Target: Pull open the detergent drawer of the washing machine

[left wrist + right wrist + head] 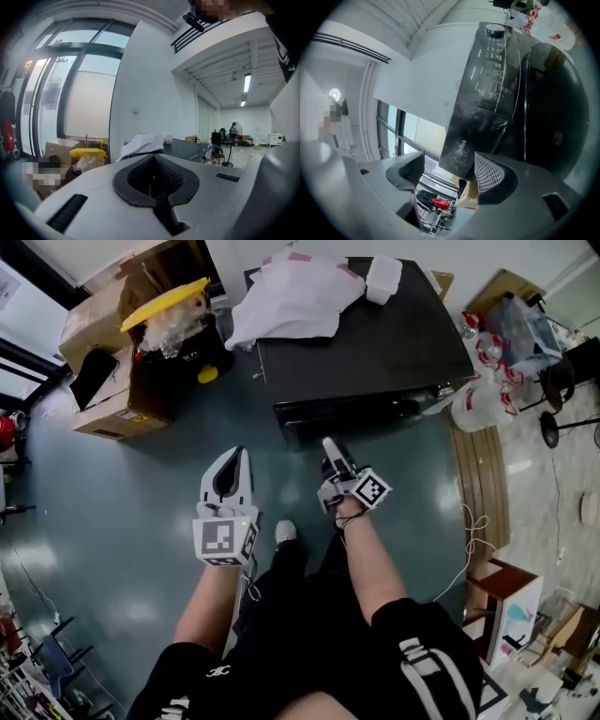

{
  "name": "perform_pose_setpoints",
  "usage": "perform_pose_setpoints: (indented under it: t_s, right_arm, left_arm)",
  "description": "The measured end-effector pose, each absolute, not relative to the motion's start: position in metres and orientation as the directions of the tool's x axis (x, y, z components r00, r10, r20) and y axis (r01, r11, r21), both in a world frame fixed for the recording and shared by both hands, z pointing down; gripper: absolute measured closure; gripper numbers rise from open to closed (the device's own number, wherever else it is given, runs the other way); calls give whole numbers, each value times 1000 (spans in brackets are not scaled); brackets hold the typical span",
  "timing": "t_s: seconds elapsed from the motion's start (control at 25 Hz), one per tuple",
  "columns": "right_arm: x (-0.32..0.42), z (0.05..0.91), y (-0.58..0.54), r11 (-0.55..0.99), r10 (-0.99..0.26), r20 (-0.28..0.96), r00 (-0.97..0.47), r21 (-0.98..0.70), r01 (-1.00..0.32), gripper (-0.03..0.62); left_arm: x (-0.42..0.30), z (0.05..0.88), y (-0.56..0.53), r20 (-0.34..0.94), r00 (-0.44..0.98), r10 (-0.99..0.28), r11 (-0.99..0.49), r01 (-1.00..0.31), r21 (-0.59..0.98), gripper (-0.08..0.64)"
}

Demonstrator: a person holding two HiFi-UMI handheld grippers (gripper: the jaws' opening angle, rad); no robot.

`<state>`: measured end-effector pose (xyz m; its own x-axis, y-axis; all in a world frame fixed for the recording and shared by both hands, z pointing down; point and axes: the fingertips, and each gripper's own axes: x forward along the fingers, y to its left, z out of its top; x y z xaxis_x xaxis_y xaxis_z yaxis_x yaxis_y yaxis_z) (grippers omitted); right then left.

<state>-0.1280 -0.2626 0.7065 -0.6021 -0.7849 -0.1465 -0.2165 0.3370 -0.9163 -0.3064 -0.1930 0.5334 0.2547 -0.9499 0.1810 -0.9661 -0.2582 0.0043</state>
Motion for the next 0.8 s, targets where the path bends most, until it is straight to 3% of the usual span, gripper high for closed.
perform_pose_setpoints:
  t_s: [0.52, 0.8]
  right_arm:
    - [-134, 753, -316, 407, -758, -222, -614, -896, -179, 262]
    - [-140, 736, -338, 451, -734, -355, -579, -892, -26, 276]
  left_arm:
    - [-303, 588, -218, 252, 274, -928, -278, -960, 20, 568]
    - [-308, 607, -219, 253, 266, -930, -259, -964, 63, 568]
